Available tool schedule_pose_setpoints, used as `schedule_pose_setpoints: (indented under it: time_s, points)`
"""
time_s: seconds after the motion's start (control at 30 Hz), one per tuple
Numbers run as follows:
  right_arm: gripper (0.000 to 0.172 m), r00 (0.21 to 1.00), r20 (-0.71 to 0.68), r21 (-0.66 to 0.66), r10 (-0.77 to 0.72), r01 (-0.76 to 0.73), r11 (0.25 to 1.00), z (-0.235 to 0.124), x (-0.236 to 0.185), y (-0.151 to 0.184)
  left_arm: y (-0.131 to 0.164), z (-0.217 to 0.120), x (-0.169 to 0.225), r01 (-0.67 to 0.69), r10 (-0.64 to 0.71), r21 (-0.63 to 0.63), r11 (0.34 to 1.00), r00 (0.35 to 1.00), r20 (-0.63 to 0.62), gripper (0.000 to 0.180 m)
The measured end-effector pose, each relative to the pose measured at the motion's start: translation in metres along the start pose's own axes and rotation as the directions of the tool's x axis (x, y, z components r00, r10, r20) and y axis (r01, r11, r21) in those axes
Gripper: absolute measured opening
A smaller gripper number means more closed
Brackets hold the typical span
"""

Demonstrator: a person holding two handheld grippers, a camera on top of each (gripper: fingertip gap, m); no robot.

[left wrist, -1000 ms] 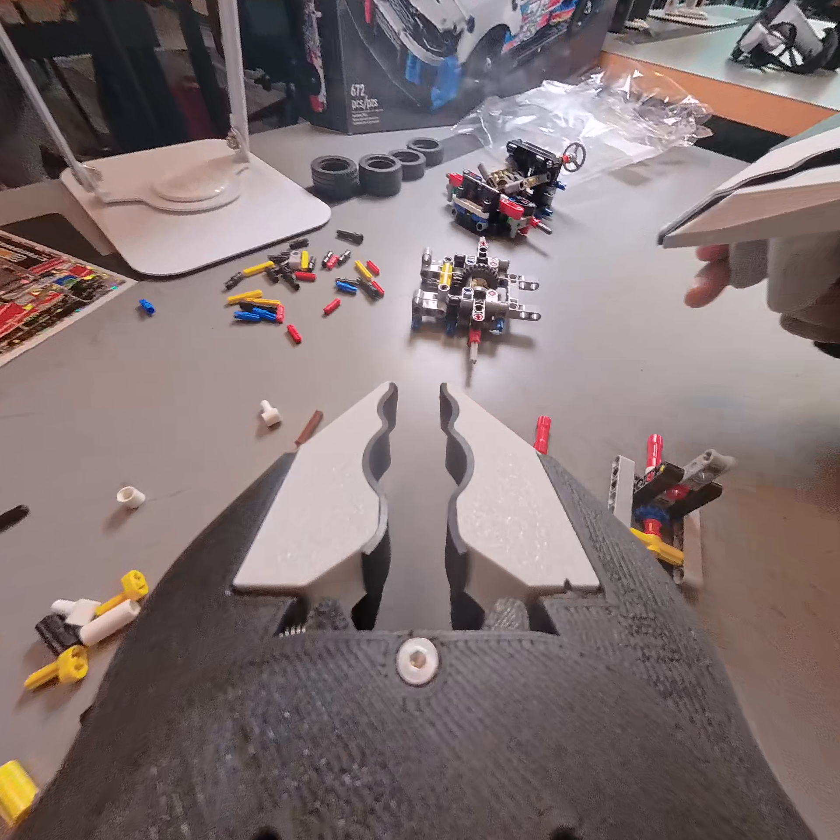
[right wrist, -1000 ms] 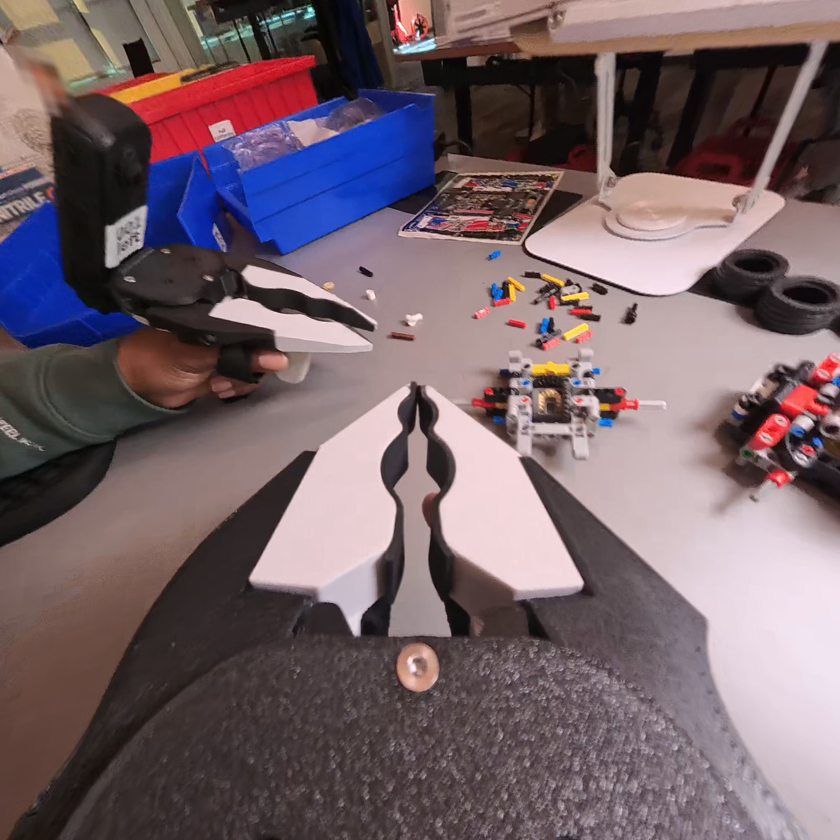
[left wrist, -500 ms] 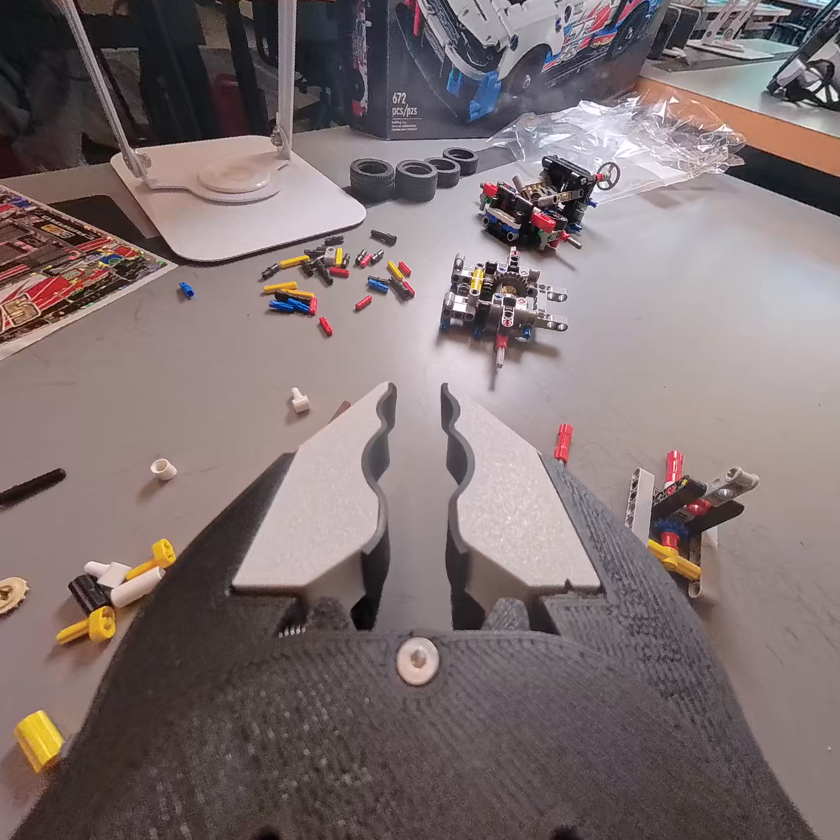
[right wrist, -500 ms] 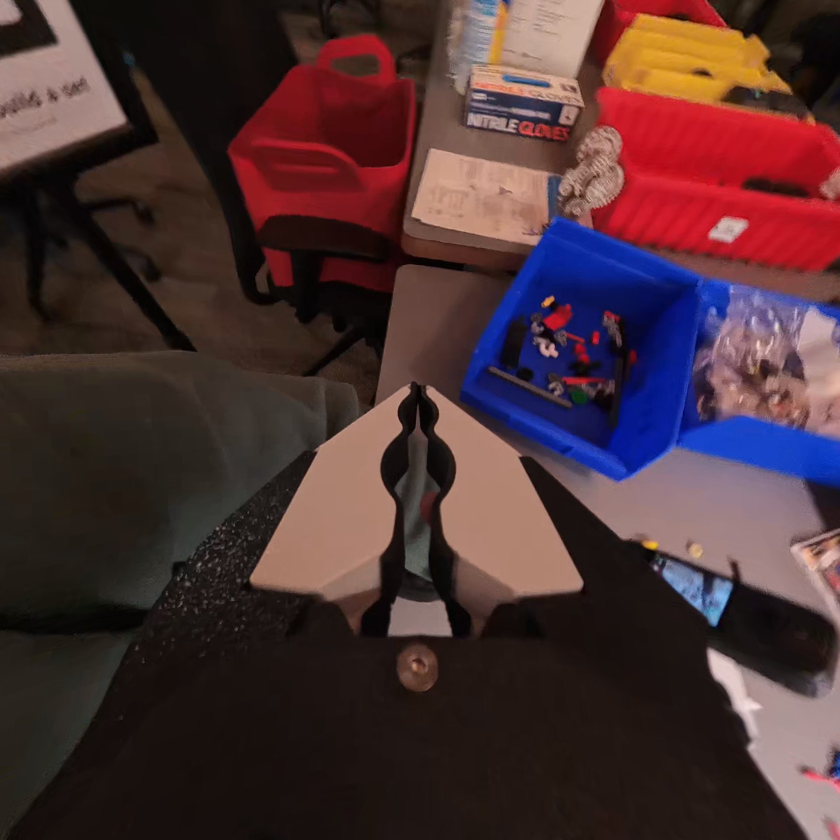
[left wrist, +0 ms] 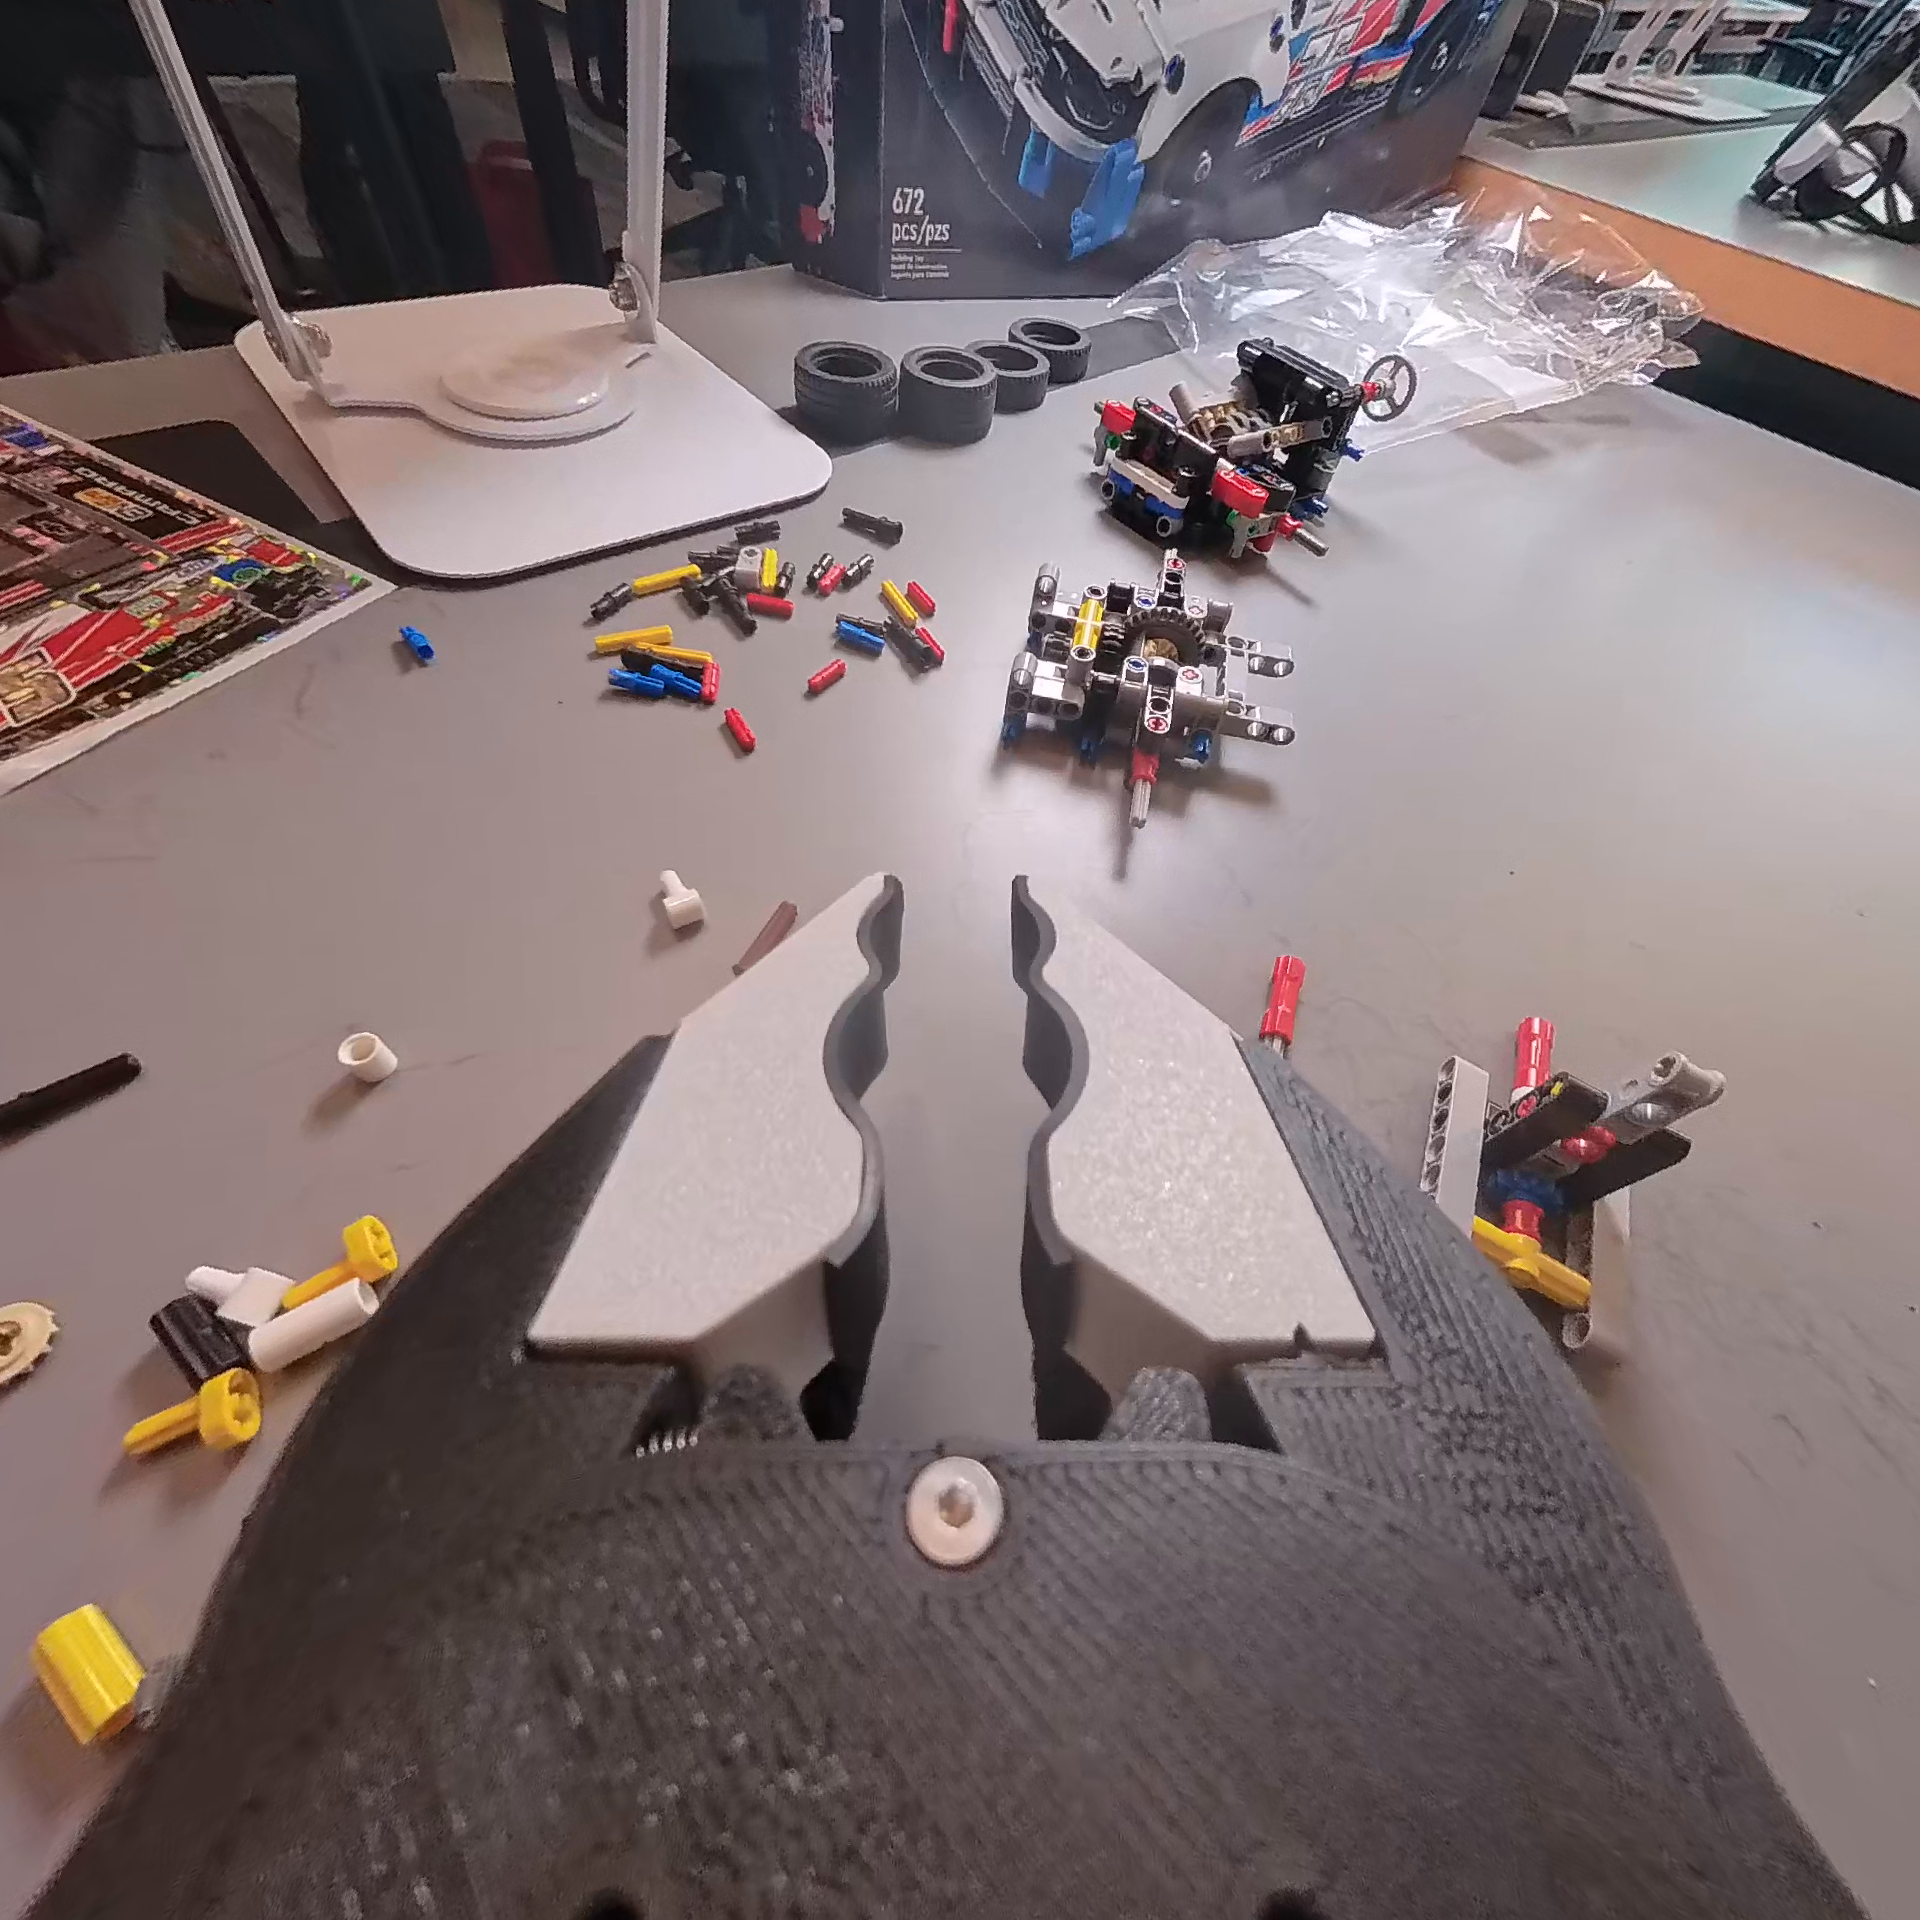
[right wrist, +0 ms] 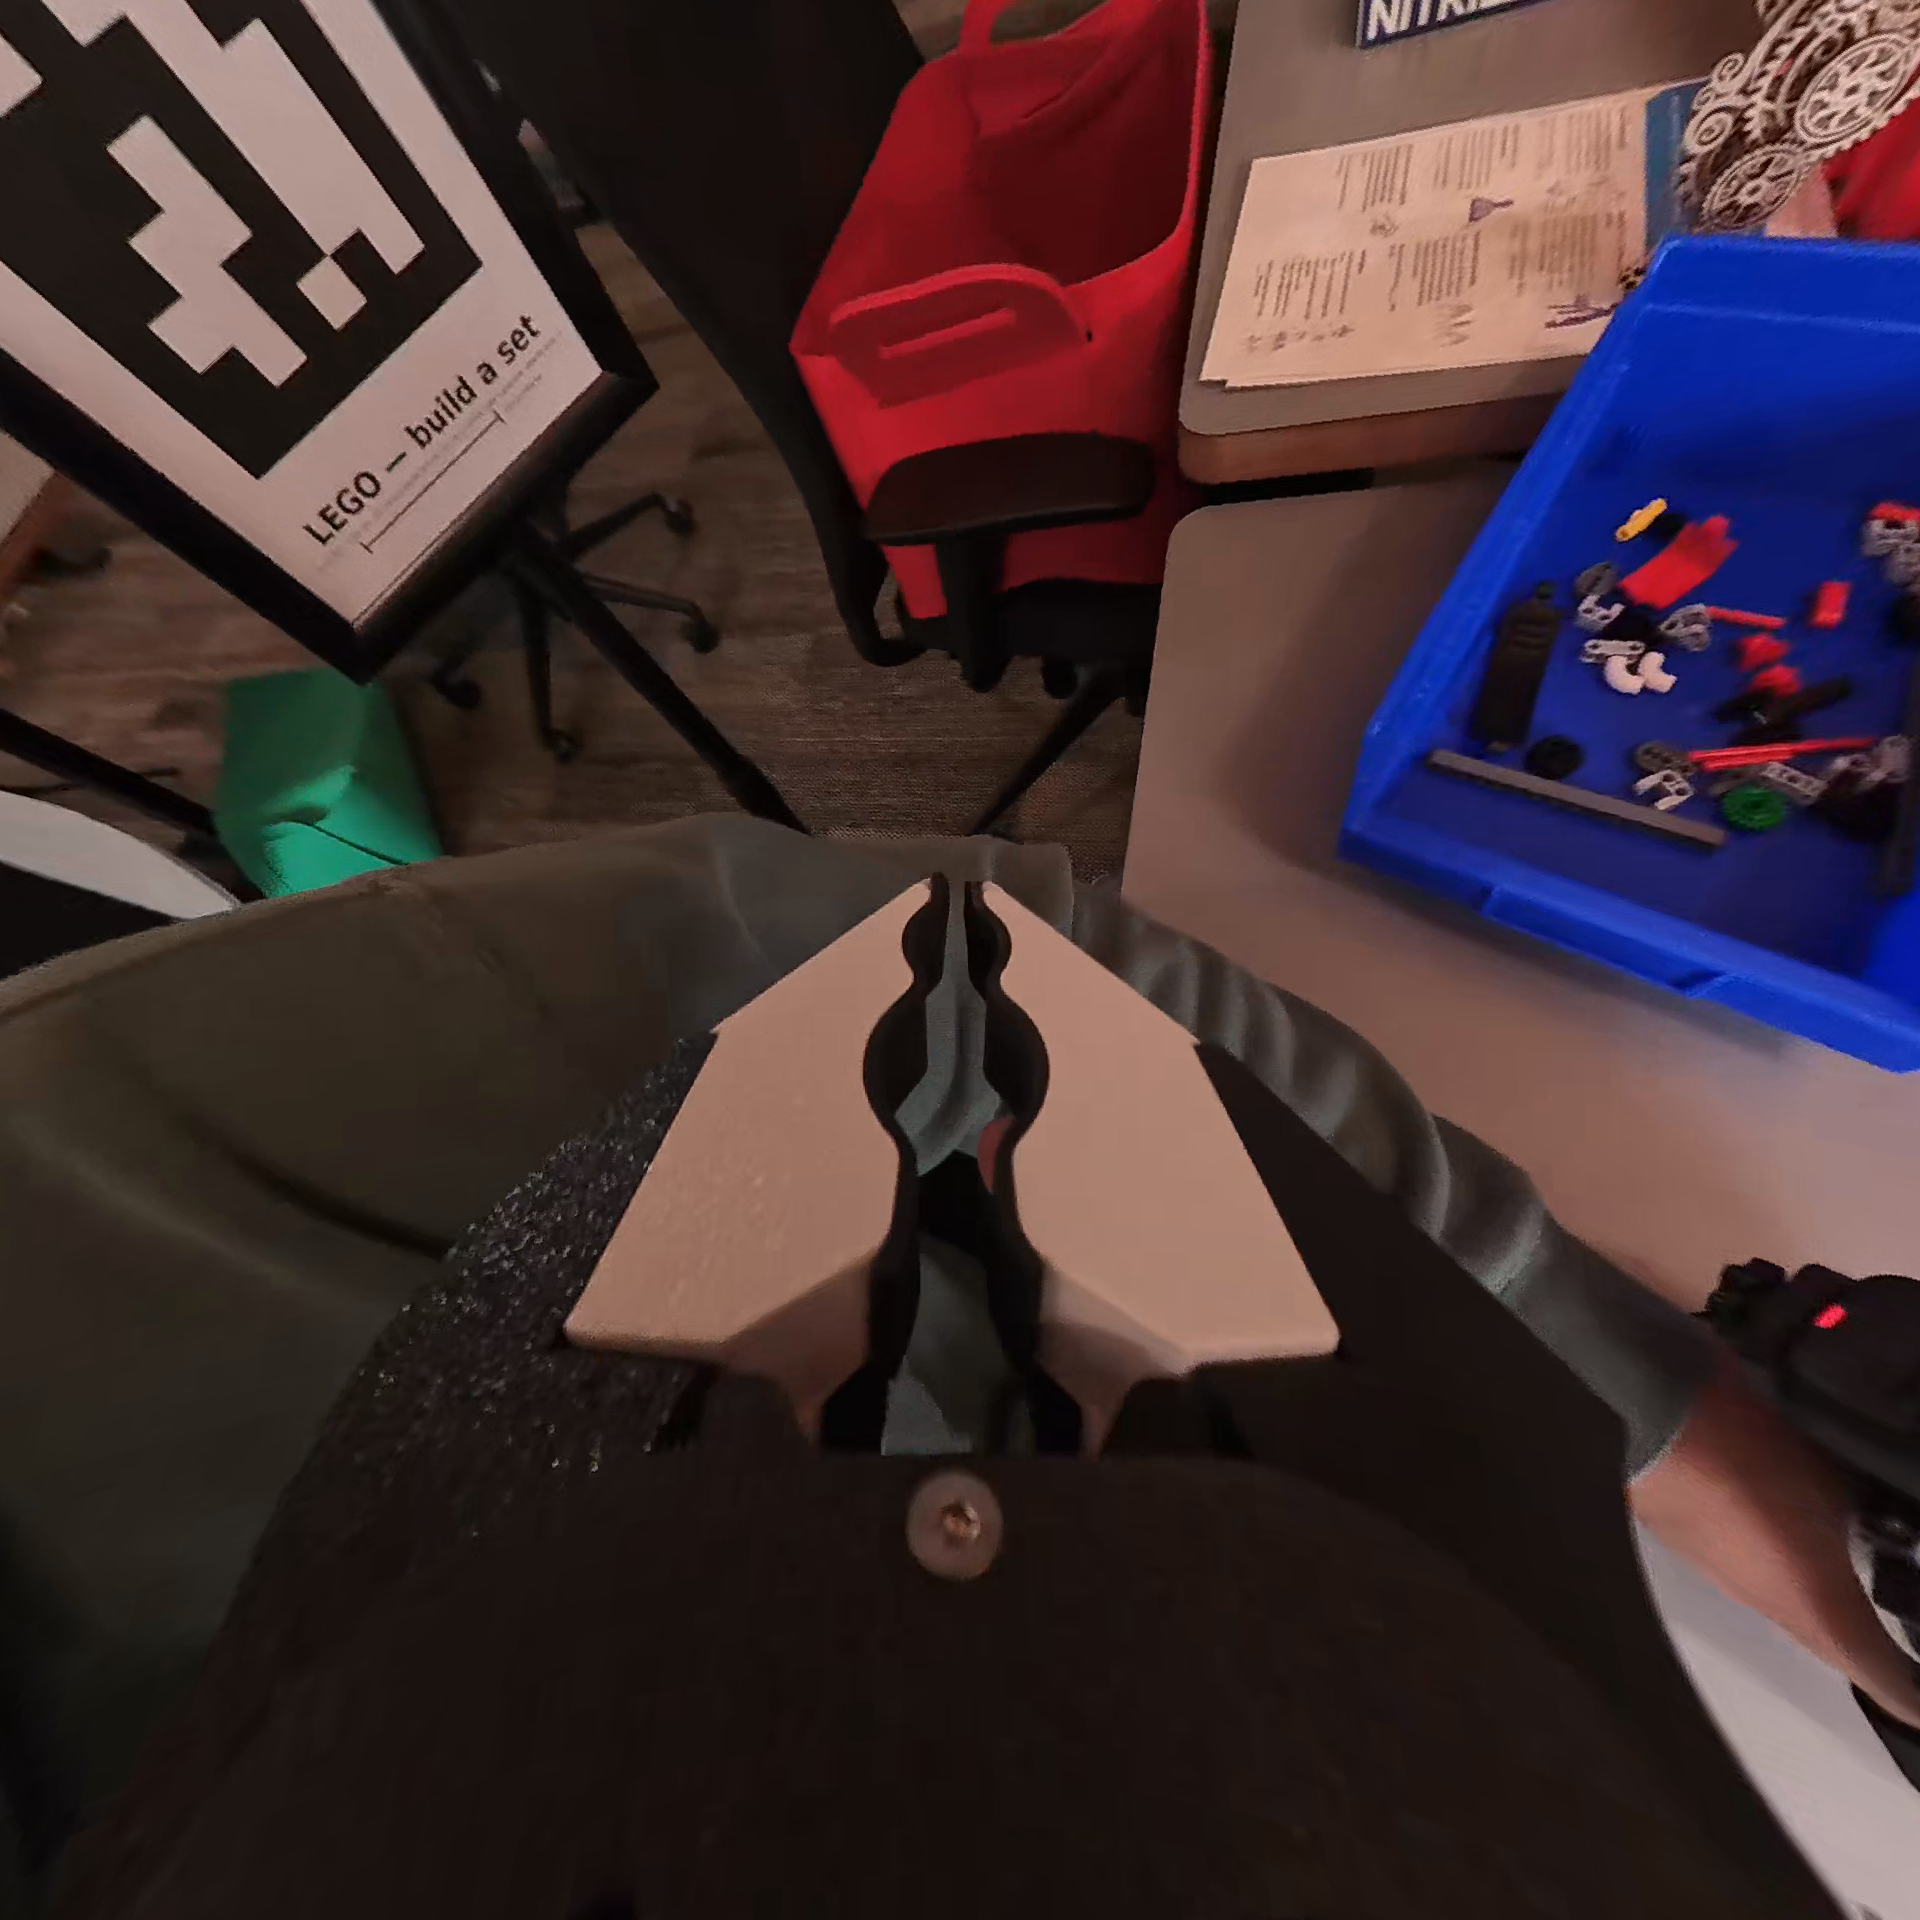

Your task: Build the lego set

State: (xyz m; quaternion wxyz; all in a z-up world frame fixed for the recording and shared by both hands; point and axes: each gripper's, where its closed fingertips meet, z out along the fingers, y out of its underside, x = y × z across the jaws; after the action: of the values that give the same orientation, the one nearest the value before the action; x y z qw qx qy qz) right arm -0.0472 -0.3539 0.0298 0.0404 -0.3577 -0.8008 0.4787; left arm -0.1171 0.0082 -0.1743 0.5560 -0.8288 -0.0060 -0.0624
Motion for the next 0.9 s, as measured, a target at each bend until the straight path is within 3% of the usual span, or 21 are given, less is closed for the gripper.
schedule_pose_setpoints:
  time_s: [0.1, 0.23, 0.37, 0.57, 0.67, 0.73, 0.8, 0.9]
  points:
    - [0.001, 1.0, -0.017, -0.003, 0.012, -0.012, 1.0, 0.004, 0.004, -0.001, 0.0, 0.0, 0.0, -0.003, 0.003, 0.0, 1.0, 1.0, 0.004, 0.02]
    - [0.0, 0.965, -0.143, -0.007, -0.221, 0.222, 0.975, 0.01, -0.004, -0.01, 0.0, 0.0, 0.0, 0.002, -0.002, -0.003, 1.0, 1.0, -0.003, 0.02]
    - [0.0, 0.956, -0.159, -0.03, -0.247, 0.246, 0.969, 0.015, -0.005, -0.008, 0.0, -0.001, 0.0, 0.008, -0.008, 0.001, 1.0, 1.0, -0.004, 0.02]
    - [0.001, 0.999, -0.026, 0.053, -0.034, 0.035, 0.998, -0.006, -0.006, -0.028, 0.001, -0.001, 0.0, 0.004, -0.004, -0.002, 1.0, 1.0, -0.001, 0.02]
    - [0.001, 0.997, -0.066, 0.186, 0.033, -0.02, 0.982, -0.04, 0.028, -0.046, 0.001, -0.001, 0.001, 0.004, -0.004, -0.002, 1.0, 1.0, -0.005, 0.02]
    - [0.005, 0.99, -0.116, 0.238, 0.082, -0.052, 0.97, -0.063, 0.067, -0.035, 0.001, -0.001, 0.003, -0.004, 0.004, -0.005, 1.0, 1.0, -0.015, 0.02]
    - [0.01, 0.959, -0.268, 0.286, 0.095, -0.015, 0.958, -0.091, 0.119, -0.007, 0.001, -0.002, 0.007, -0.032, 0.031, -0.012, 0.999, 0.999, -0.039, 0.021]
    - [0.015, 0.886, -0.452, 0.282, 0.103, 0.032, 0.959, -0.132, 0.18, 0.067, 0.003, -0.003, 0.023, -0.092, 0.086, -0.039, 0.995, 0.987, -0.138, 0.025]
